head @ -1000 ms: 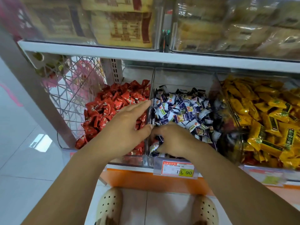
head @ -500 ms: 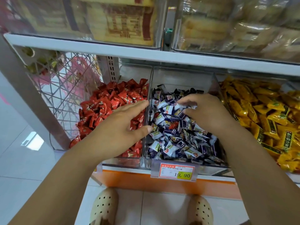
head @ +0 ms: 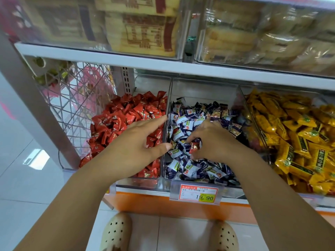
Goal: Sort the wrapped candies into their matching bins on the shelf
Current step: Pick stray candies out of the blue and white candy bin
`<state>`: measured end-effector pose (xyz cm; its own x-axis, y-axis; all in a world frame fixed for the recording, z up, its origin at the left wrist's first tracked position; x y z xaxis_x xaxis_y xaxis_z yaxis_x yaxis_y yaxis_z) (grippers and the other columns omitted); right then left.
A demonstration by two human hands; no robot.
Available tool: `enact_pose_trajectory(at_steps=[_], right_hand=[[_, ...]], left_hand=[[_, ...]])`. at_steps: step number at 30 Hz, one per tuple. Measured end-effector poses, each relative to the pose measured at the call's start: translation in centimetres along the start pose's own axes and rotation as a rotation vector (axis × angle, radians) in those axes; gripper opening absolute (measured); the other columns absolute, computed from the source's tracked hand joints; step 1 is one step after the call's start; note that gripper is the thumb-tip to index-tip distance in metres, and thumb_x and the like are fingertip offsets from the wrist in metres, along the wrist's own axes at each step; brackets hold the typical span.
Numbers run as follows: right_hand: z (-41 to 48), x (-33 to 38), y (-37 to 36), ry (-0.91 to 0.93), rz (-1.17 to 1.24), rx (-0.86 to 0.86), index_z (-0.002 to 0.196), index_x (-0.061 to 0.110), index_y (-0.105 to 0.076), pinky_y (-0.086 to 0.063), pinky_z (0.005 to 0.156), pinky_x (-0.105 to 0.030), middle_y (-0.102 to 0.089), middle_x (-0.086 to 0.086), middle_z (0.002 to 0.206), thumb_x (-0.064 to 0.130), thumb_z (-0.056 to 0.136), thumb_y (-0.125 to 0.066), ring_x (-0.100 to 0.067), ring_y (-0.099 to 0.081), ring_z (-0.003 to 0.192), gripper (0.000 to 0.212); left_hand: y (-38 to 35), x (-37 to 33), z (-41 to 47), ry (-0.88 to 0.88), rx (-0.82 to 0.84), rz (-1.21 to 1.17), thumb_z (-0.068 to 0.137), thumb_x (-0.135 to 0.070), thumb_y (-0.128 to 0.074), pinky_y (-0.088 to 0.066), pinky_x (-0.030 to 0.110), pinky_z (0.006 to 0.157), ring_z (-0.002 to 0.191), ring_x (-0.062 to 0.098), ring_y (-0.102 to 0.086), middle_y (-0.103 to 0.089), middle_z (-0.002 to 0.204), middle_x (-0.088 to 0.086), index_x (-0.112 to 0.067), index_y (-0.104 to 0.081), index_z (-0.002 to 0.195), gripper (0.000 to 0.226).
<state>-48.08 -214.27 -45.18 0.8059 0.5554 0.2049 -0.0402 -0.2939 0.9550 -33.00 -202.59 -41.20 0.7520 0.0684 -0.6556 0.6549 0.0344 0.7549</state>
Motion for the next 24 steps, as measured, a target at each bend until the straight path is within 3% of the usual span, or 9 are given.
enact_pose_trajectory(at_steps=[3,5,7,9,11,13,18,20,24], right_hand=[[0.5,-0.2,0.4,-0.003,0.082,-0.104,0.085,0.030,-0.075,-0.046,0.089,-0.038,-0.046,0.002,0.105,0.023,0.082,-0.073,-0.021,-0.042,0.112,0.008],[0.5,-0.6,1.2,-0.003,0.172,-0.134,0.074,0.029,-0.074,-0.047,0.079,-0.024,-0.050,0.004,0.098,0.019,0.085,-0.070,-0.014,-0.051,0.100,0.015],[0.0,-0.6,3.0,0.000,0.397,-0.200,0.075,0.026,-0.073,-0.039,0.064,-0.005,-0.056,0.014,0.087,0.021,0.085,-0.071,0.002,-0.056,0.082,0.011],[-1.0,-0.1,4.6,-0.010,0.743,-0.255,0.079,0.024,-0.074,-0.040,0.061,0.000,-0.066,0.018,0.079,0.024,0.083,-0.072,0.014,-0.058,0.074,0.004],[-1.5,1.0,4.7,-0.014,1.019,-0.179,0.085,0.024,-0.075,-0.046,0.064,-0.008,-0.073,0.013,0.080,0.023,0.082,-0.073,0.006,-0.064,0.071,0.004],[-1.7,2.4,3.7,-0.013,1.145,-0.043,0.092,0.017,-0.075,-0.051,0.066,-0.020,-0.074,0.003,0.081,0.018,0.082,-0.072,-0.007,-0.065,0.071,0.010],[-1.5,3.8,2.7,-0.017,1.377,0.038,0.102,0.004,-0.069,-0.055,0.066,-0.023,-0.073,-0.010,0.083,0.011,0.085,-0.067,-0.017,-0.068,0.073,0.018],[-0.7,2.4,2.8,-0.082,1.287,-0.052,0.104,0.010,-0.067,-0.056,0.065,-0.023,-0.074,-0.007,0.088,0.016,0.091,-0.063,-0.019,-0.071,0.076,0.016],[1.6,0.4,1.1,-0.162,0.619,-0.212,0.090,0.016,-0.070,-0.052,0.068,-0.026,-0.072,-0.001,0.099,0.020,0.096,-0.055,-0.015,-0.066,0.082,0.017]], left_hand=[[0.0,0.0,-0.1,0.004,0.000,-0.003,0.087,-0.051,-0.053,-0.021,0.022,0.108,0.130,-0.011,-0.013,-0.022,0.140,-0.032,-0.053,-0.017,0.144,0.068],[0.1,0.0,-0.2,-0.009,-0.020,-0.008,0.085,-0.052,-0.055,-0.022,0.020,0.107,0.131,-0.010,-0.016,-0.023,0.136,-0.033,-0.053,-0.021,0.143,0.068],[0.3,-0.1,0.0,-0.041,-0.077,-0.022,0.081,-0.053,-0.058,-0.021,0.018,0.107,0.131,-0.010,-0.018,-0.026,0.138,-0.033,-0.050,-0.029,0.142,0.068],[0.7,-0.3,0.2,-0.076,-0.175,-0.042,0.074,-0.061,-0.056,-0.026,0.025,0.110,0.133,-0.003,-0.025,-0.035,0.140,-0.029,-0.047,-0.040,0.138,0.067],[0.9,-0.7,0.5,-0.099,-0.280,-0.039,0.070,-0.063,-0.056,-0.032,0.025,0.106,0.126,0.001,-0.033,-0.044,0.129,-0.027,-0.044,-0.051,0.131,0.065],[0.8,-1.2,0.8,-0.117,-0.349,-0.013,0.072,-0.056,-0.064,-0.031,0.014,0.097,0.114,0.002,-0.040,-0.050,0.117,-0.027,-0.040,-0.058,0.126,0.056],[0.9,-1.6,1.2,-0.143,-0.424,-0.092,0.076,-0.034,-0.074,-0.037,0.006,0.072,0.079,0.004,-0.053,-0.055,0.082,-0.028,-0.035,-0.069,0.111,0.036],[1.4,-1.3,1.3,-0.111,-0.451,-0.157,0.078,-0.030,-0.074,-0.038,0.005,0.070,0.078,0.004,-0.055,-0.061,0.081,-0.020,-0.035,-0.071,0.106,0.028],[2.3,-0.2,1.2,-0.027,-0.498,-0.278,0.083,-0.032,-0.069,-0.037,0.001,0.070,0.082,-0.005,-0.056,-0.064,0.085,-0.017,-0.038,-0.067,0.103,0.021]])
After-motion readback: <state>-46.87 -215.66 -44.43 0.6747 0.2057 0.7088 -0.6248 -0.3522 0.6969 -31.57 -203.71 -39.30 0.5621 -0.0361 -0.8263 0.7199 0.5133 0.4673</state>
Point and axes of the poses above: each hand's wrist, its own z-axis towards the middle knuckle, its own y-axis out of the back of the hand, x = y × z, the point moved 6 cm from there along z, towards the middle knuckle
